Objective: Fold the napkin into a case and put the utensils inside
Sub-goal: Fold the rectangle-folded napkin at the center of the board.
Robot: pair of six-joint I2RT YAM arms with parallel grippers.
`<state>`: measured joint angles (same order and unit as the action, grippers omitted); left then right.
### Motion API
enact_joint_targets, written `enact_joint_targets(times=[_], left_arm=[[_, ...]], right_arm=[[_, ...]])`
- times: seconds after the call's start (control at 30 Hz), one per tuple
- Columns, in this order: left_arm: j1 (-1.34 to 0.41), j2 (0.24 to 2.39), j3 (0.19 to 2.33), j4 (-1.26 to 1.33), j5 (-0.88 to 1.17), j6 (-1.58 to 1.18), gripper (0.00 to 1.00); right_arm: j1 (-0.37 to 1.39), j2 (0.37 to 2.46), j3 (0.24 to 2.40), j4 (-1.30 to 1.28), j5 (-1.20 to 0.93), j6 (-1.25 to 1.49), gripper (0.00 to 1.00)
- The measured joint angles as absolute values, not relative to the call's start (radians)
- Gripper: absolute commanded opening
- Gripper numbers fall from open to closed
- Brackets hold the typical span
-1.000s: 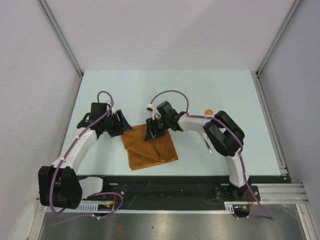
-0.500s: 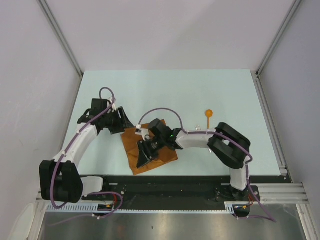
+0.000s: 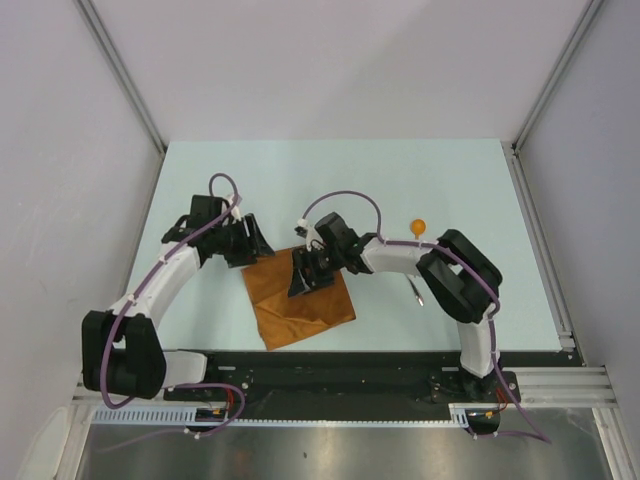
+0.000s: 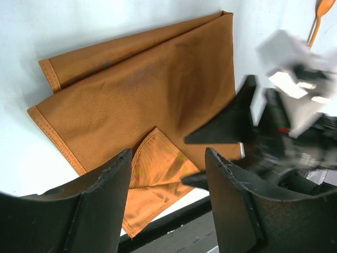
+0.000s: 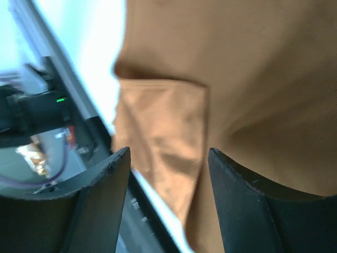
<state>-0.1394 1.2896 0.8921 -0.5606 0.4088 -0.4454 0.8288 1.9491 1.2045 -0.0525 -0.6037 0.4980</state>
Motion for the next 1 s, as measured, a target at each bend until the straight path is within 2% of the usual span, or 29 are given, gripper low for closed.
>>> enact_joint_targets(times=[0.23,0.6,0.8,0.9,1.0], left_arm=[[-0.139,1.266,0.864,-0.555,0.408,-0.445,0.63],[-0.139,1.261,0.857,-0.558,0.405,-0.443,0.63],[-0.139,1.248,0.859,-0.616,0.398,-0.432,0.64],[-0.145,1.245,0.859,-0.662,0.404,-0.416,0.64],[-0.155,1.266,0.859,-0.678,0.429,-0.412,0.57]], right_arm=[[0.852,2.051,1.325,-0.121,-0.545,0.437,0.61],[0.923,2.098,1.362,-0.104,-0.558,0.433,0.57],[1.0,2.089,1.341,-0.094,-0.57,0.48,0.56],[1.021,2.047,1.273,-0.075,-0.577,0.532,0.6],[1.026,1.987,1.209,-0.087,-0.565,0.556,0.61]])
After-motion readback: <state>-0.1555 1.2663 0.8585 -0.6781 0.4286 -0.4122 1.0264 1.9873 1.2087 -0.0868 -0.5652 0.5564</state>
